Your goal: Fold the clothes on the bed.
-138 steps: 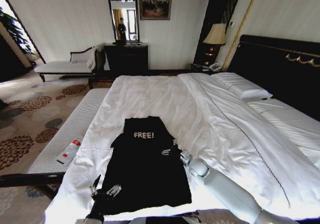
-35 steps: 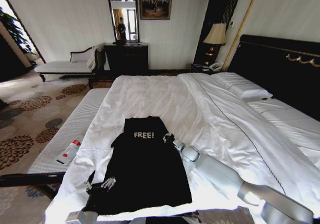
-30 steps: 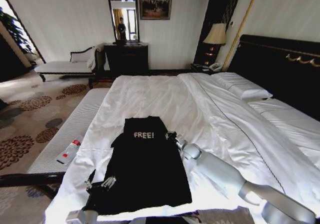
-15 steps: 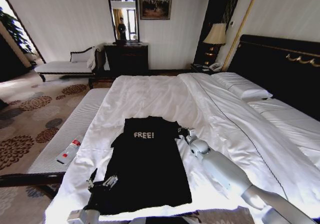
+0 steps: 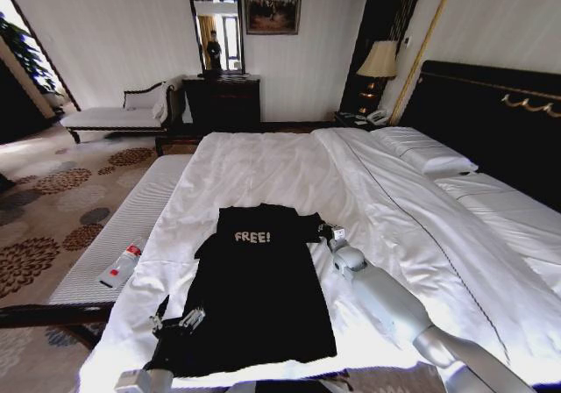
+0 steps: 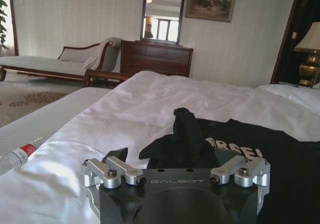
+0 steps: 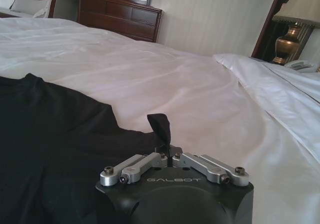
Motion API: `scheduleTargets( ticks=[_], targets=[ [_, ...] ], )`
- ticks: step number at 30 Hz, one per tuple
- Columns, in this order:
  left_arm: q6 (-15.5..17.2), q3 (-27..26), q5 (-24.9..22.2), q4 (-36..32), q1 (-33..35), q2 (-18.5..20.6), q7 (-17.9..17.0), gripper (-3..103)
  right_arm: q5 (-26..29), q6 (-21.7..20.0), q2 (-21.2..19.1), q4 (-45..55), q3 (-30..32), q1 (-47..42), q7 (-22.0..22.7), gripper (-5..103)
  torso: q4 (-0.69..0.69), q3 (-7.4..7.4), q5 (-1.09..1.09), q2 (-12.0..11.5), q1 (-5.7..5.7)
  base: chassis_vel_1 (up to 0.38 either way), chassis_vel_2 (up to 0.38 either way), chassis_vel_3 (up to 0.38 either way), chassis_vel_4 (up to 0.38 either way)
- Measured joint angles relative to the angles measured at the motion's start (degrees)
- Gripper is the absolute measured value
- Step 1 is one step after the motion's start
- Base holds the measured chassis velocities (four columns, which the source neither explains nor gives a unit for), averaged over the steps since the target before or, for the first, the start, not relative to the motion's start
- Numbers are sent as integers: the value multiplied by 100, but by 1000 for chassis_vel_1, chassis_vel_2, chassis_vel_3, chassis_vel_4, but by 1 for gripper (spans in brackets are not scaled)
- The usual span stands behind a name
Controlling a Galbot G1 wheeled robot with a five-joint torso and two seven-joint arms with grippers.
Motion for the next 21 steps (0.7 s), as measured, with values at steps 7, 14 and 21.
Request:
scheduleTargets(
  ticks=[7, 14, 21],
  targets=[
    [81, 43, 147, 82, -122, 83, -32, 99, 78, -207, -74, 220, 70, -223, 2, 7, -1, 0, 0, 0, 1, 0, 0, 0, 0],
    [456, 36, 140, 411, -735, 599, -119, 99, -193, -234, -207, 514, 358, -673, 19, 33, 0, 0, -1, 0, 0, 0, 0, 0, 0],
    [772, 325, -139, 982, -1701, 1206, -251, 99, -467, -114, -411, 893, 832, -1360, 75, 61, -2, 0, 1, 0, 0, 0, 0, 0, 0]
  ],
)
